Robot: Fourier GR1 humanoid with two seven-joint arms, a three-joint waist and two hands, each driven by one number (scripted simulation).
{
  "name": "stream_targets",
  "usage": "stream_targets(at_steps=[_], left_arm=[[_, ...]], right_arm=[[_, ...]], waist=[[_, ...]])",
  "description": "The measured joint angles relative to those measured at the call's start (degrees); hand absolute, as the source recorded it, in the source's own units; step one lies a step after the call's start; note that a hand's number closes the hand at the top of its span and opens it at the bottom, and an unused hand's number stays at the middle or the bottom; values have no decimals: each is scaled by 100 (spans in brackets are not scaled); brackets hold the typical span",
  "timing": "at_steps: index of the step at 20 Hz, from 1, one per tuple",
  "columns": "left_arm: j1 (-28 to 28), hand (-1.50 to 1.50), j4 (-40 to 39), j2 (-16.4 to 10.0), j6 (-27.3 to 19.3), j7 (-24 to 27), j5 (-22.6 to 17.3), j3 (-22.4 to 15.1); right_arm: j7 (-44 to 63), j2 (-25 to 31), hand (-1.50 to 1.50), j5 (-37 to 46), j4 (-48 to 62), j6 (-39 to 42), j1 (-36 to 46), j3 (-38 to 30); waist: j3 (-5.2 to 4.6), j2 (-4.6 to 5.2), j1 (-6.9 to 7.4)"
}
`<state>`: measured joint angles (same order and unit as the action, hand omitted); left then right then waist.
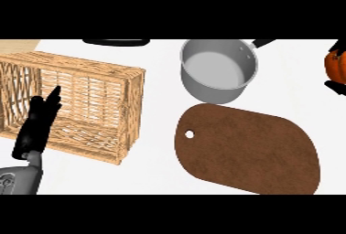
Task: Pick the squash from the cutting board and place it in the pot
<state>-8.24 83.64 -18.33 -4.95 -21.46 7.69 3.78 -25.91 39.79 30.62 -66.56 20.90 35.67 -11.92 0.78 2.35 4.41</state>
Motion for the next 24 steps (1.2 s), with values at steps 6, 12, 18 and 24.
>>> stream_targets(at_steps=[6,12,18,24], left_arm=[[-99,0,-54,15,3,-41,60,-52],[-170,0,-142,57,-12,-47,122,-97],[-225,0,-244,52,1,-45,129,-60],[-185,0,-232,-24,79,-71,78,31]], right_arm=[[-1215,539,150,-766,1164,327,851,-730],[-1475,946,150,-882,2206,549,1792,-570],[-1300,807,150,-672,2921,726,2749,1],[-1200,340,150,-343,3520,724,3404,547]], waist=[[-29,-6,82],[-55,-35,119],[-68,-68,111],[-74,-96,45]])
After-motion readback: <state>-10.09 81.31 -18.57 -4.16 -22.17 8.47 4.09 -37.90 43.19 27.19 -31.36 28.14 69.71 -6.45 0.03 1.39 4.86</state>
